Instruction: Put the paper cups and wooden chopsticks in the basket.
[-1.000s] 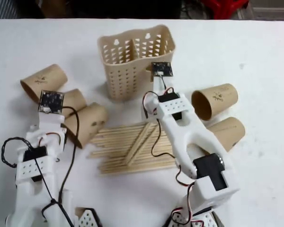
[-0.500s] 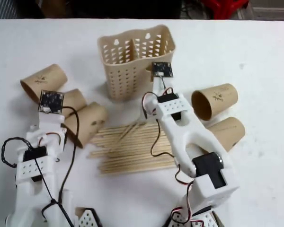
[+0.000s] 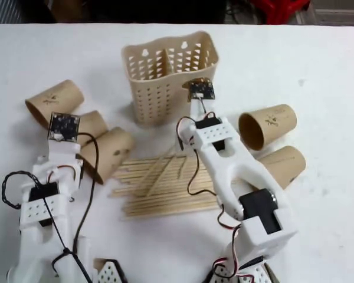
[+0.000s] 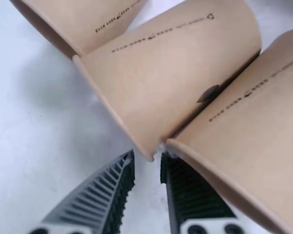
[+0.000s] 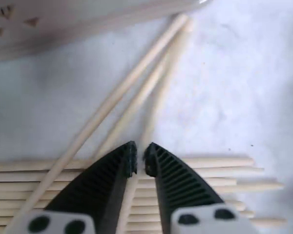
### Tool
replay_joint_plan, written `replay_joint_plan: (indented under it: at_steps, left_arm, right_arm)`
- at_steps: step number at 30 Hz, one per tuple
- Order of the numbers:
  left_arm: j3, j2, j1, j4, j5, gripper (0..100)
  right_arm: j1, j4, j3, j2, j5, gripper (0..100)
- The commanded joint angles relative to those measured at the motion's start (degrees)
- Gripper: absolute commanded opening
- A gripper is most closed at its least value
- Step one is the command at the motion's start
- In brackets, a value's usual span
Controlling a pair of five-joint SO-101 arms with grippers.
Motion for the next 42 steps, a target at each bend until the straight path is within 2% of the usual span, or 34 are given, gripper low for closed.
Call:
replay_joint_plan:
  at_steps: [1, 8, 14, 23, 27, 31, 35, 38, 42]
  left_arm:
    - [-0.18, -2.15, -0.22, -1.23, -0.44, 11]
    - [-0.18, -2.15, -0.22, -1.23, -0.44, 11]
    - [-0.18, -2.15, -0.22, -1.41, -0.44, 11]
    - [-0.18, -2.07, -0.22, -1.41, -0.44, 11]
    - [-0.18, -1.98, 0.4, -1.41, -0.44, 11]
    - [-0.09, -1.89, 1.36, -1.41, -0.44, 11]
    - [0.18, -1.98, 1.45, -1.41, -0.53, 11]
    - [0.18, -1.98, 1.54, -1.41, -0.53, 11]
    - [0.18, -1.89, 1.54, -1.41, -0.53, 11]
  right_arm:
    - [1.19, 1.8, 0.09, -1.1, -0.53, 1.4]
    - [1.19, 6.81, 0.7, -10.59, -0.35, 1.6]
    - [1.19, 10.42, 3.25, -26.33, 0.18, 1.6]
    - [0.66, 9.98, 7.82, -54.02, 8.62, 1.6]
    - [0.66, 5.14, 4.92, -60.62, 11.34, 1.6]
    - [-1.1, -8.57, -0.62, -59.03, 11.34, 1.6]
    - [-4.26, -22.73, -7.38, -49.63, 12.4, 1.6]
    - [-9.1, -29.58, -14.15, -37.58, 20.48, 1.7]
    - [-13.32, -31.16, -24.97, -23.78, 32.18, 1.7]
